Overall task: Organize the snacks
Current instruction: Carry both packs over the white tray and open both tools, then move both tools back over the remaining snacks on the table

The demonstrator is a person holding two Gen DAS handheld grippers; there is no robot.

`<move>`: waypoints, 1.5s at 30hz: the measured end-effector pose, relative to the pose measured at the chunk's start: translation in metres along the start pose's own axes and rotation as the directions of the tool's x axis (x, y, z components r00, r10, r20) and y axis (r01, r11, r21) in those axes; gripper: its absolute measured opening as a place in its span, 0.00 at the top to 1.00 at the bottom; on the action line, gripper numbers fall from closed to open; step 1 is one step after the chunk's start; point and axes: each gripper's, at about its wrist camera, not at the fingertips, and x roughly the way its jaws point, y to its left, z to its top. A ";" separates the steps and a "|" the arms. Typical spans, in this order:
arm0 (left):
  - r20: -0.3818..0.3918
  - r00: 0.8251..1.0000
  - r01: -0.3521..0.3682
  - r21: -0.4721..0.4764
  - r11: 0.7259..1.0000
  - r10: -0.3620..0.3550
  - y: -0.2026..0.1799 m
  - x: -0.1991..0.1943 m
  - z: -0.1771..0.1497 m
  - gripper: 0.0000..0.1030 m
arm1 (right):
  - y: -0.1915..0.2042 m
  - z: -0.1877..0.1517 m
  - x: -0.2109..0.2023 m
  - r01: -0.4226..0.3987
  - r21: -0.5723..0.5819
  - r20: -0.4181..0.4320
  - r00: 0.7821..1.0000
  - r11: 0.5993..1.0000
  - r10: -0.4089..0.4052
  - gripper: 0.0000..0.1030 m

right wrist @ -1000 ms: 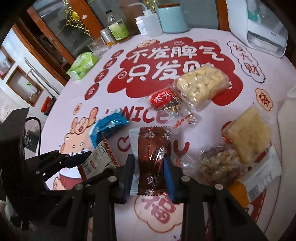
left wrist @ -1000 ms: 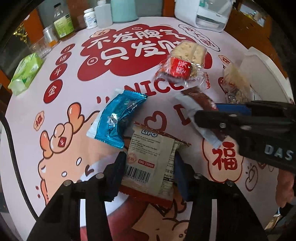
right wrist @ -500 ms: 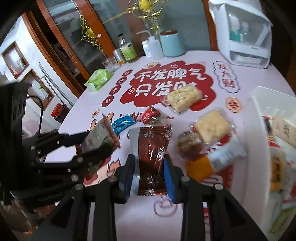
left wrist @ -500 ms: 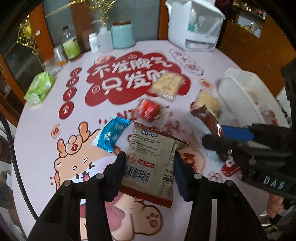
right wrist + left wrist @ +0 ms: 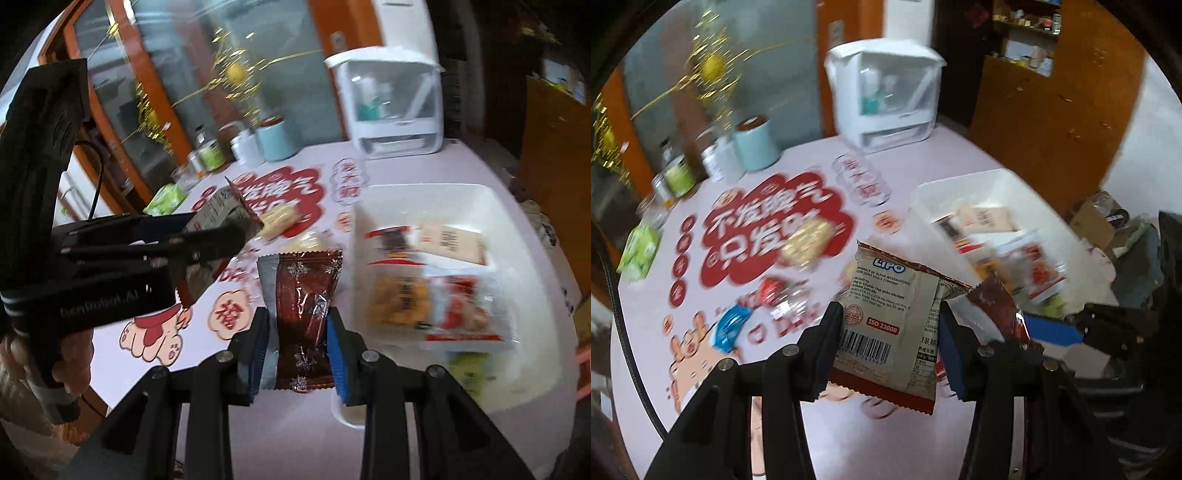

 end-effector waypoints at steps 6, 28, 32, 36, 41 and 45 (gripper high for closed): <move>0.057 0.997 0.044 0.077 0.996 -0.048 -0.067 -0.007 0.038 0.53 | -0.043 0.002 -0.035 0.050 0.073 0.059 0.997 0.996 -0.055 0.70; 0.094 0.995 0.028 0.145 0.989 -0.042 -0.153 0.054 0.143 0.53 | -0.101 0.038 -0.027 0.114 0.118 0.091 0.988 0.986 -0.125 0.68; 0.064 0.997 0.023 0.144 0.989 -0.032 -0.155 0.080 0.147 0.53 | -0.104 0.034 -0.009 0.118 0.122 0.047 0.991 0.985 -0.124 0.68; 0.029 0.999 0.012 0.147 0.989 -0.017 -0.154 0.104 0.146 0.51 | -0.109 0.029 0.005 0.138 0.130 0.009 0.990 0.982 -0.140 0.64; -0.009 1.000 0.002 0.173 0.985 -0.001 -0.156 0.122 0.140 0.31 | -0.114 0.021 0.021 0.151 0.154 -0.051 0.988 0.976 -0.145 0.46; -0.004 1.000 0.002 0.202 0.979 -0.001 -0.160 0.126 0.132 0.15 | -0.118 0.015 0.028 0.137 0.192 -0.083 0.989 0.972 -0.123 0.44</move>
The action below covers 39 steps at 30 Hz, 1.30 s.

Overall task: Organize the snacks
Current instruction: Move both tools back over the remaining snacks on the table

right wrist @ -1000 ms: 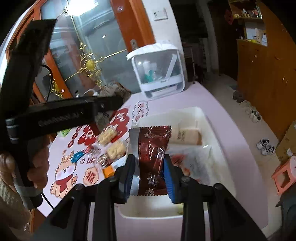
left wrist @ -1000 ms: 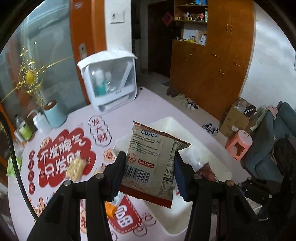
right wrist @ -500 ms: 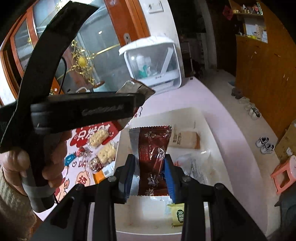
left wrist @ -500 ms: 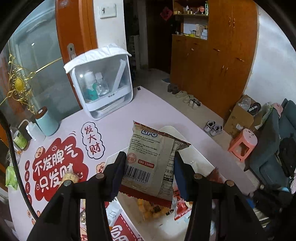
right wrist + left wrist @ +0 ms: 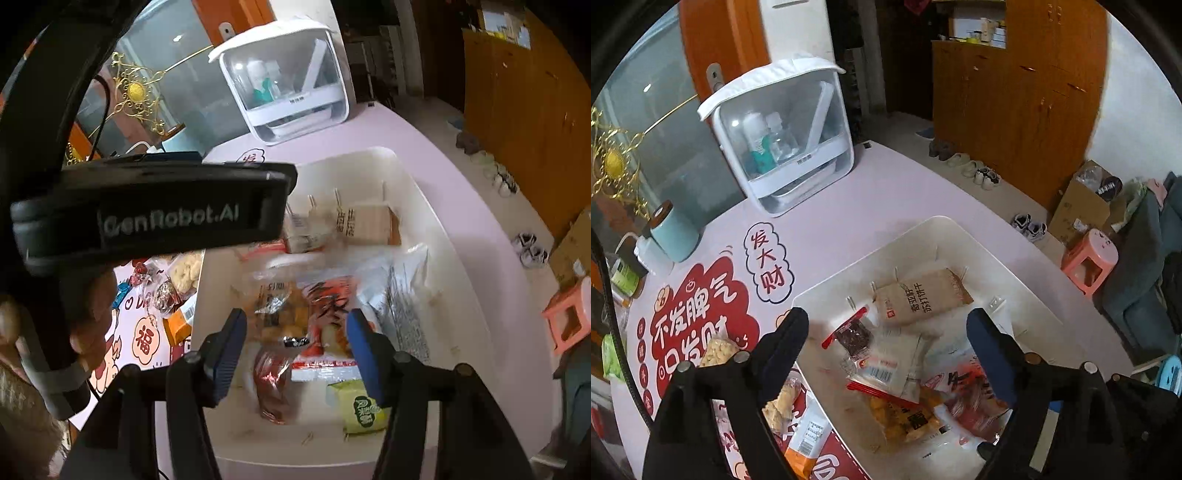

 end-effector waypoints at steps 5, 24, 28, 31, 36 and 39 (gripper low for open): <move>-0.033 0.999 -0.022 0.040 0.999 0.023 -0.011 0.006 -0.009 0.15 | -0.007 -0.004 0.001 0.004 0.041 -0.004 1.000 0.999 -0.004 0.44; -0.059 0.998 -0.023 -0.020 1.000 0.022 0.004 -0.020 -0.039 0.15 | -0.009 -0.010 -0.007 0.017 0.116 0.019 1.000 0.993 -0.019 0.44; -0.055 0.998 -0.026 -0.036 0.999 0.024 0.013 -0.031 -0.047 0.15 | 0.001 -0.014 -0.011 0.021 0.112 0.028 0.999 0.993 -0.024 0.45; -0.053 0.998 -0.031 -0.045 0.999 0.028 0.020 -0.039 -0.055 0.15 | 0.009 -0.017 -0.015 0.029 0.110 0.033 0.999 0.993 -0.033 0.45; -0.046 0.998 -0.041 -0.066 0.997 0.038 0.038 -0.056 -0.070 0.15 | 0.030 -0.021 -0.018 0.037 0.096 0.047 0.998 0.995 -0.042 0.45; -0.040 0.998 -0.050 -0.084 0.995 0.047 0.053 -0.068 -0.080 0.15 | 0.049 -0.022 -0.019 0.037 0.078 0.052 0.998 0.996 -0.041 0.45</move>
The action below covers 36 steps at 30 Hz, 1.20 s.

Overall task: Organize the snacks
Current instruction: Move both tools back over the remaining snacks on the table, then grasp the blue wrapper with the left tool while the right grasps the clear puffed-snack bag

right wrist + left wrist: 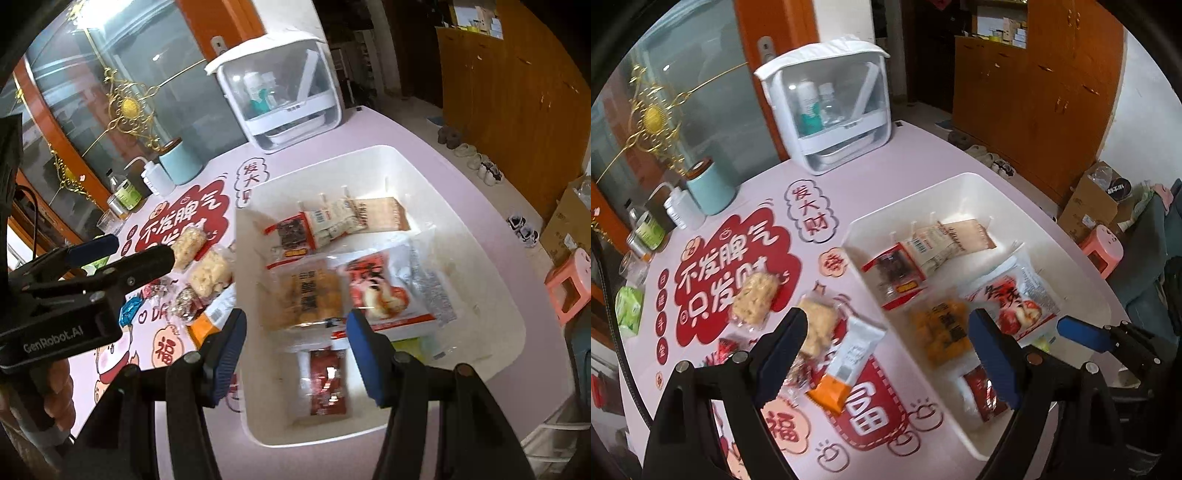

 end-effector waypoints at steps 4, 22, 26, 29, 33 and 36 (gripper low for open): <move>0.006 1.000 -0.020 -0.029 0.999 0.020 0.026 -0.015 -0.014 0.15 | 0.030 0.000 -0.001 -0.019 -0.040 0.007 1.000 0.999 0.020 0.45; -0.003 0.977 -0.204 -0.281 0.938 0.212 0.219 -0.085 -0.100 0.15 | 0.161 0.023 0.021 -0.114 -0.195 -0.031 0.993 0.974 0.110 0.45; -0.041 0.970 -0.242 -0.315 0.918 0.241 0.259 -0.081 -0.119 0.15 | 0.183 0.043 0.049 -0.126 -0.194 -0.070 0.991 0.973 0.115 0.45; -0.065 0.968 -0.252 -0.321 0.913 0.244 0.279 -0.070 -0.128 0.15 | 0.197 0.057 0.078 -0.136 -0.171 -0.120 0.986 0.976 0.116 0.45; -0.109 0.971 -0.235 -0.298 0.925 0.212 0.297 -0.040 -0.136 0.15 | 0.208 0.073 0.131 -0.136 -0.114 -0.217 0.970 0.984 0.109 0.44; -0.145 0.974 -0.209 -0.254 0.944 0.176 0.301 -0.007 -0.138 0.15 | 0.209 0.084 0.175 -0.099 -0.048 -0.274 0.958 0.994 0.082 0.44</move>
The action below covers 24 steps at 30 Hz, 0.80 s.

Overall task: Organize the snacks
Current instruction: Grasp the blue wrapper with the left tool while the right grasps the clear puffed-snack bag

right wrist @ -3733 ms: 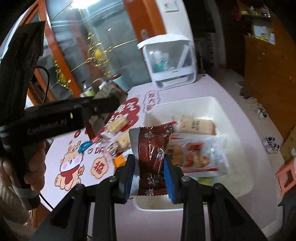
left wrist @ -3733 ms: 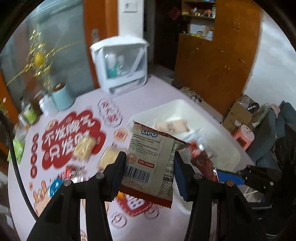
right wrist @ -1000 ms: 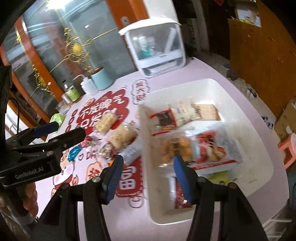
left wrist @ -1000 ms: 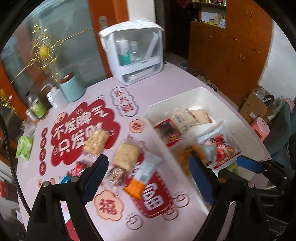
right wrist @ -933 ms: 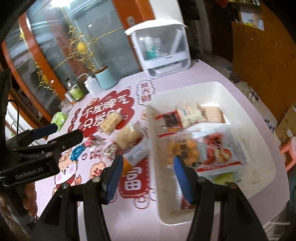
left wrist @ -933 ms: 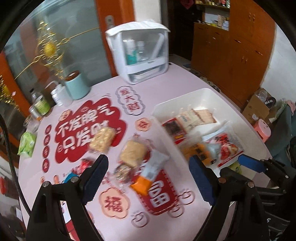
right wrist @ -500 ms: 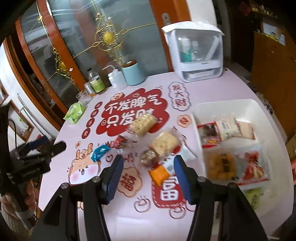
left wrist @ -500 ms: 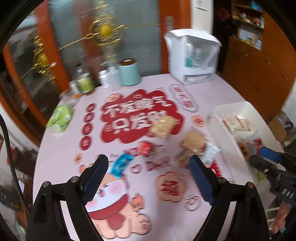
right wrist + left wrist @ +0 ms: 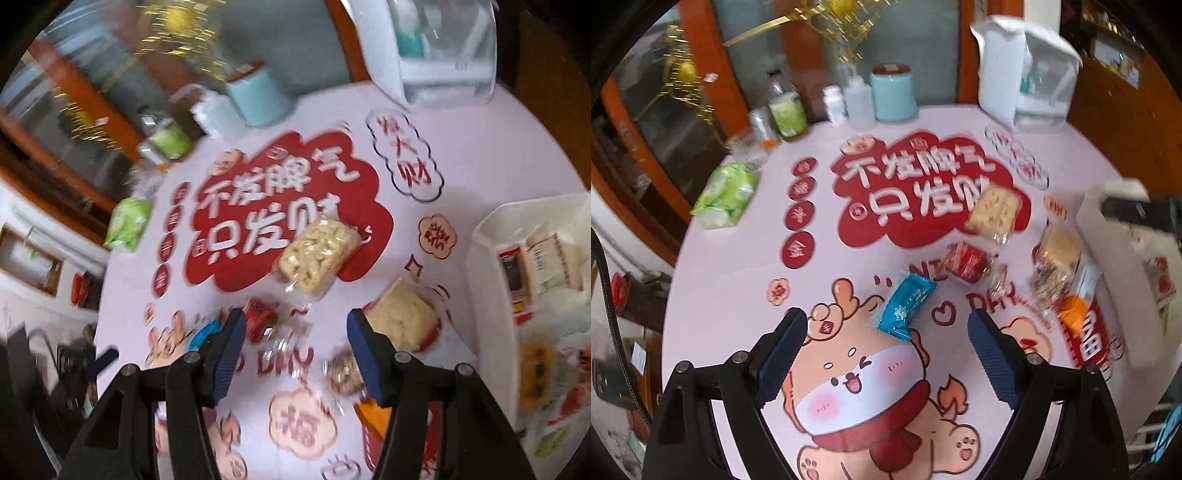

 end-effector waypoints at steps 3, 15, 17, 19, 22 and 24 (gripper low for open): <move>-0.040 0.999 0.008 0.065 0.998 -0.006 -0.007 0.033 0.003 0.15 | -0.006 0.019 0.035 0.040 0.068 -0.031 0.999 0.997 -0.038 0.44; -0.168 0.985 0.057 0.117 0.991 -0.037 -0.008 0.129 0.019 0.17 | 0.002 0.052 0.115 0.193 0.132 -0.100 0.978 0.972 -0.181 0.41; -0.174 0.984 0.055 0.117 0.992 -0.034 -0.008 0.134 0.019 0.19 | 0.007 0.053 0.121 0.216 0.107 -0.098 0.974 0.970 -0.206 0.35; -0.184 0.982 0.056 0.117 0.992 -0.034 -0.007 0.140 0.019 0.21 | 0.012 0.055 0.132 0.254 0.078 -0.117 0.963 0.964 -0.244 0.33; -0.209 0.977 0.066 0.110 0.992 -0.042 -0.005 0.147 0.018 0.36 | 0.019 0.053 0.138 0.296 0.033 -0.120 0.949 0.955 -0.290 0.32; -0.221 0.974 0.074 0.095 0.993 -0.051 -0.003 0.151 0.017 0.42 | 0.020 0.051 0.140 0.307 0.010 -0.112 0.946 0.952 -0.304 0.34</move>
